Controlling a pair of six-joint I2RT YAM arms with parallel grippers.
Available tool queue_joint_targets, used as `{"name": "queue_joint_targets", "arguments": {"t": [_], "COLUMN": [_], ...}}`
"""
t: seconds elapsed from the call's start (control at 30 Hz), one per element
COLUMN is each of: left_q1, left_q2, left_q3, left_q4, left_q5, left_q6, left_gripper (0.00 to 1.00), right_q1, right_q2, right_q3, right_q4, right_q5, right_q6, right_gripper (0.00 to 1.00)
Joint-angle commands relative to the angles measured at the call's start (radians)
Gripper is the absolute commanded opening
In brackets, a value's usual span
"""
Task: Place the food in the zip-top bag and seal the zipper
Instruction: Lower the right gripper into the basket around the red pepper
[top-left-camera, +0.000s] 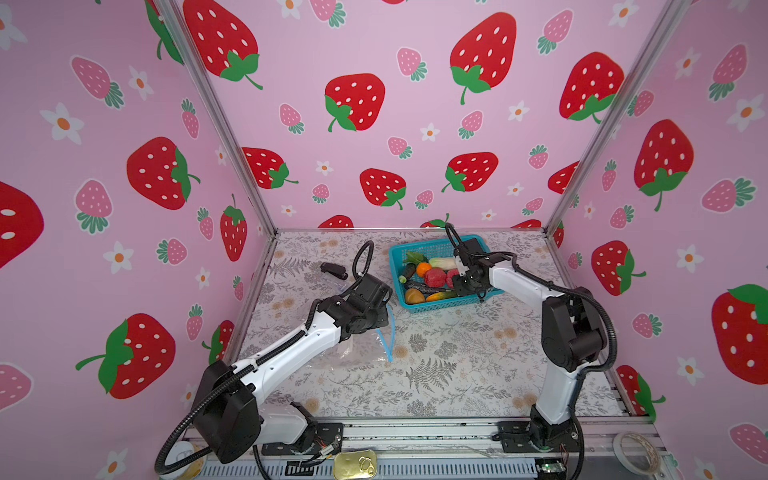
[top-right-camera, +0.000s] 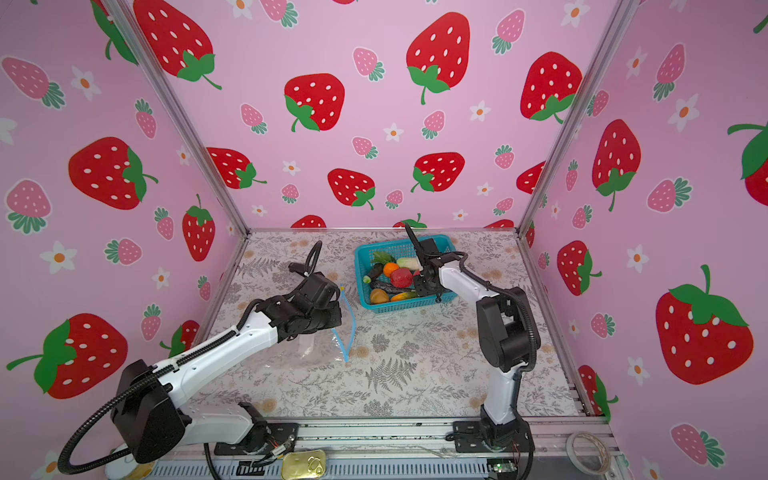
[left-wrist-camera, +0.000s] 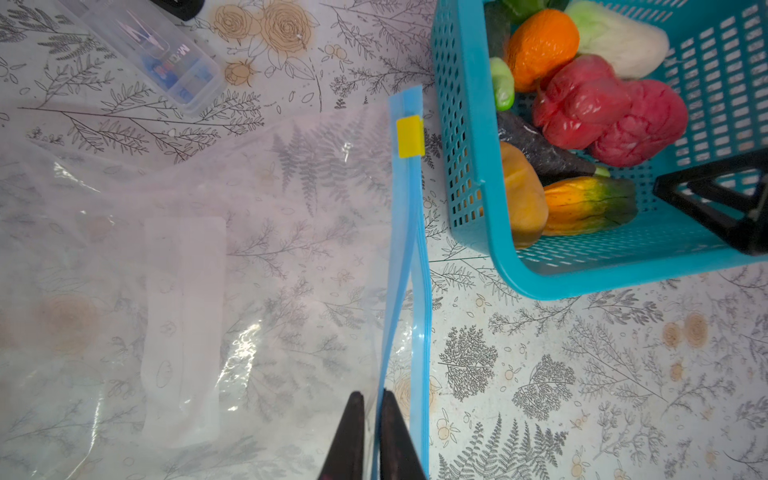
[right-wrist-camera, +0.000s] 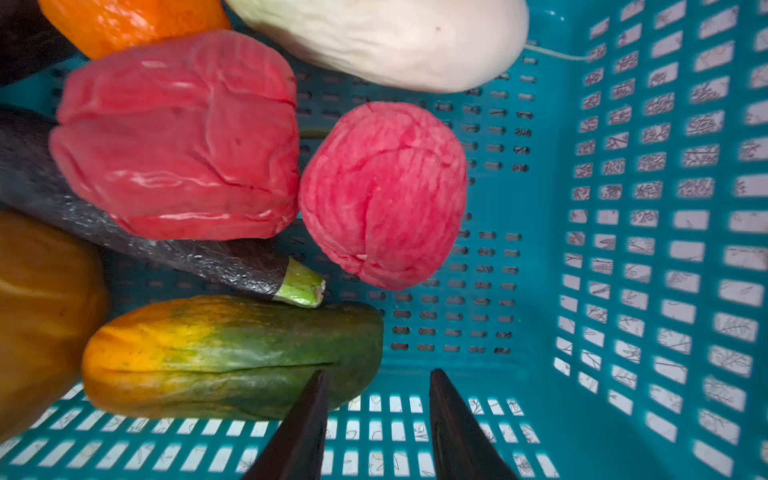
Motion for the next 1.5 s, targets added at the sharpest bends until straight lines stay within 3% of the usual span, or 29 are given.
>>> {"name": "queue_joint_targets", "arguments": {"t": [0.0,0.47,0.8,1.0,1.13,1.27,1.33,1.47], "left_q1": [0.002,0.003,0.003,0.004,0.004,0.004,0.004,0.003], "left_q2": [-0.009,-0.003,0.027,0.021,0.015,0.015,0.015,0.017], "left_q3": [0.014,0.009,0.052,0.059,0.057,0.057,0.056,0.056], "left_q4": [0.009,0.022,0.004,-0.008,-0.014,-0.014,-0.012,-0.011], "left_q5": [0.004,0.014,0.042,0.061,0.064,0.064,0.067,0.067], "left_q6": [-0.006,-0.008,-0.001,0.002,0.0,-0.003,-0.003,-0.005], "left_gripper": [0.13,0.13,0.12,0.12,0.12,0.12,0.12,0.12], "right_q1": [0.006,0.03,0.035,0.047,0.049,0.049,0.052,0.055], "right_q2": [-0.056,-0.139,-0.142,-0.145,-0.104,-0.065,-0.064,-0.05], "right_q3": [-0.044,-0.182,-0.105,-0.084,-0.04,-0.015,-0.022,-0.016], "right_q4": [-0.029,-0.002,0.029,0.121,0.137,0.149,0.176,0.184], "right_q5": [0.008,-0.02,-0.095,-0.193,-0.21,-0.224,-0.232,-0.215], "right_q6": [0.007,0.04,-0.059,-0.177,-0.11,-0.019,0.003,0.016], "right_gripper": [0.43,0.43,0.46,0.6,0.72,0.79,0.95,0.97]}}
